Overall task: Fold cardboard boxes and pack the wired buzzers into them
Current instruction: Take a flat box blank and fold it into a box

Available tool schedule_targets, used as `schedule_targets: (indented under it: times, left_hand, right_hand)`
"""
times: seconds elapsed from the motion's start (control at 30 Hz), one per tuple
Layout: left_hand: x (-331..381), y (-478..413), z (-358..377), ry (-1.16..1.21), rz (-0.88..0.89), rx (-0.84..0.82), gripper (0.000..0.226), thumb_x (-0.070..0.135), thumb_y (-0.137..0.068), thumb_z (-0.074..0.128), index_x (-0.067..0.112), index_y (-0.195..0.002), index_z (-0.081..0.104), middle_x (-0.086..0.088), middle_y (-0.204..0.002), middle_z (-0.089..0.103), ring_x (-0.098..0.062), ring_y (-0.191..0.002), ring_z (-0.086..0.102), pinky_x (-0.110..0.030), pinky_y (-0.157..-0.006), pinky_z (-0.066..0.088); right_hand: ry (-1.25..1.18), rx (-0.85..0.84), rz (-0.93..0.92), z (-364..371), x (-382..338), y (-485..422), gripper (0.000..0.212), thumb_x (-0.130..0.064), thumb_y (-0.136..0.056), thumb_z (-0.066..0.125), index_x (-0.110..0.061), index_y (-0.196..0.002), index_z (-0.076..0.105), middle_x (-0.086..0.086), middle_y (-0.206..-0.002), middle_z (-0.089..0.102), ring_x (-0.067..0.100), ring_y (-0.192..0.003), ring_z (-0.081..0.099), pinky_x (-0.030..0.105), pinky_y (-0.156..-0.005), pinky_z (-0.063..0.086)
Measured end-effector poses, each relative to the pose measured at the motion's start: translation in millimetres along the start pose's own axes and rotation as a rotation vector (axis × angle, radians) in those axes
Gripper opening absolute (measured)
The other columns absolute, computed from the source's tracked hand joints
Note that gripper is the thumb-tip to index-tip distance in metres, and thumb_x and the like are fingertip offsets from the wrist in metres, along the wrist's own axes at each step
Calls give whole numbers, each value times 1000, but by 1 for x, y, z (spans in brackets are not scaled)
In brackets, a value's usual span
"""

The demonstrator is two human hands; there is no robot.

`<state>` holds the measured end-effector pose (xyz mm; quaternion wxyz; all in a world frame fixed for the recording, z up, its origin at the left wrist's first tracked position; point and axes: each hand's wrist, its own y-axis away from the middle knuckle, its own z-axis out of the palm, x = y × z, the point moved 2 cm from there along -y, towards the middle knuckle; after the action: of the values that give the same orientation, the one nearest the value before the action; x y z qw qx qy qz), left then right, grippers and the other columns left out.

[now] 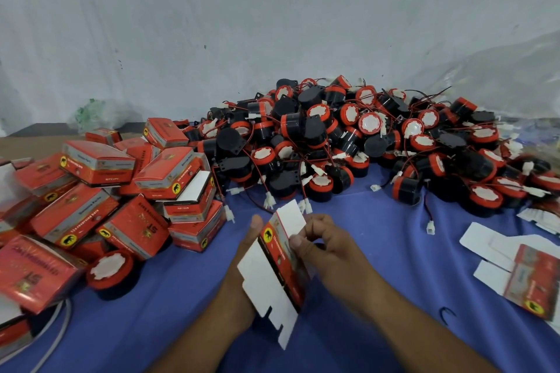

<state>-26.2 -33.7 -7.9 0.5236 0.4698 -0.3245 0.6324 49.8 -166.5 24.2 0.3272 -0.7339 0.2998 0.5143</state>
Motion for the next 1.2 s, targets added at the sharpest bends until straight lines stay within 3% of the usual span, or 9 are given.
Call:
schedule_targets:
  times: [0.1,0.3,0.47,0.57,0.7,0.9,1.03,1.1,1.2]
  left_hand:
    - [16,2,7,132,32,-34,116,83,-38,78,18,-131,61,-14,-124,68,-33,-112,67,-49,-87,56]
    - [28,10,27,-381,249,-180,117,88,-49,69,33,-145,33,11,-153,40,-15,-140,42,-53,-111,39]
    - [24,15,26,-602,390,-184,78,83,-74,55,47,-141,40,12,-144,51,-21,-132,51,-58,-106,41]
    - [24,15,28,-644,357,-198,99,92,-64,52,37,-145,35,21,-135,54,-11,-133,48,-40,-112,37]
    - [19,21,37,-853,426,-317,117,79,-58,74,43,-152,16,23,-144,41,3,-139,34,-2,-101,26]
    - [22,23,39,-870,591,-159,95,48,-71,76,27,-148,25,15,-125,51,-12,-127,48,-18,-108,30]
    - [24,19,45,-880,506,-263,134,62,-47,86,30,-155,13,16,-130,51,-7,-132,45,-16,-111,28]
    - [29,13,55,-821,407,-156,149,70,-26,84,19,-153,26,5,-115,58,-8,-111,56,-26,-108,35]
    - [21,21,54,-991,580,-173,116,68,-53,68,31,-148,12,9,-117,47,-1,-111,44,-20,-105,30]
  right_hand:
    - [-127,54,91,2,4,-1,27,-22,-100,58,-12,-75,53,-2,-79,54,6,-61,50,20,-56,43]
    - [-71,155,118,4,11,1,22,-28,-98,57,-16,-80,58,-9,-67,57,6,-60,51,20,-56,41]
    - [28,386,103,-4,10,-1,14,-22,-92,61,-24,-79,66,-10,-65,67,3,-56,57,19,-53,43]
    - [-256,512,296,-22,9,-5,24,-13,-92,59,-16,-69,64,-4,-49,52,13,-47,45,29,-50,39]
    - [-368,588,365,-33,4,-4,18,-6,-93,54,-4,-78,64,-3,-48,52,5,-35,46,12,-36,36]
    - [-413,465,305,-11,5,-1,29,-19,-95,57,-4,-71,59,11,-53,48,22,-51,47,30,-54,48]
    - [-361,506,271,-10,0,1,38,-24,-101,54,-8,-68,66,2,-48,52,8,-42,50,15,-42,42]
    - [-396,532,294,-14,1,1,39,-22,-102,52,-6,-69,64,1,-45,50,7,-37,47,13,-37,39]
    - [-454,500,313,-18,1,-1,37,-26,-102,51,-3,-77,64,3,-45,48,10,-37,42,17,-37,37]
